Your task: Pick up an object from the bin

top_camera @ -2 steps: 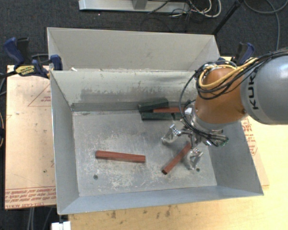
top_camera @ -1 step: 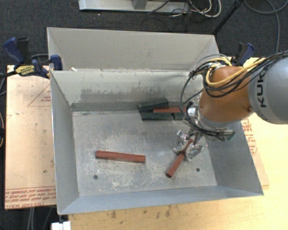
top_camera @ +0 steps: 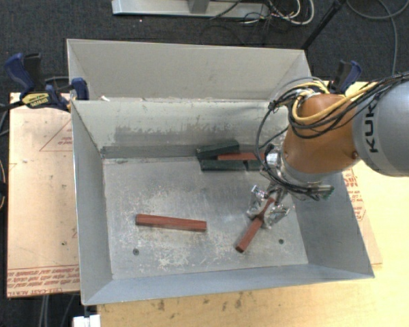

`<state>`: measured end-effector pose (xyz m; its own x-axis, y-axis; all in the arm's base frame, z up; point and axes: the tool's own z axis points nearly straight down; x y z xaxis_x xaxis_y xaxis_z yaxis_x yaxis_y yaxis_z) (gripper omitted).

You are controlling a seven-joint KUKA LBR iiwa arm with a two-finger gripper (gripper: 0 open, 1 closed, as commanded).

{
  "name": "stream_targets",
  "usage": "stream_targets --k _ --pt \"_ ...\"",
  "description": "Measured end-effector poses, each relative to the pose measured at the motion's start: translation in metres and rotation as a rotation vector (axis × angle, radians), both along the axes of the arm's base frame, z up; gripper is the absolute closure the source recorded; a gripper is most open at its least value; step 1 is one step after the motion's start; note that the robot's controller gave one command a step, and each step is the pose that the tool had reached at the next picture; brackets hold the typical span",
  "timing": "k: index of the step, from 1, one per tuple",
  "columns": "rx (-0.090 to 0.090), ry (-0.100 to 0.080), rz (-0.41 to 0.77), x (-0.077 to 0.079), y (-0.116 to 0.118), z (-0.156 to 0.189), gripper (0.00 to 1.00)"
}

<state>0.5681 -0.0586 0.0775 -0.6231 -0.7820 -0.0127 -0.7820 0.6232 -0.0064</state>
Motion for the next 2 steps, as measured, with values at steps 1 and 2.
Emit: stream_targets --k 1,2 --pt "0.0 0.001 0.0 -0.0004 0.0001 0.002 1.0" --pt "-0.003 0.007 0.001 -0.0022 -0.0005 0.0104 1.0"
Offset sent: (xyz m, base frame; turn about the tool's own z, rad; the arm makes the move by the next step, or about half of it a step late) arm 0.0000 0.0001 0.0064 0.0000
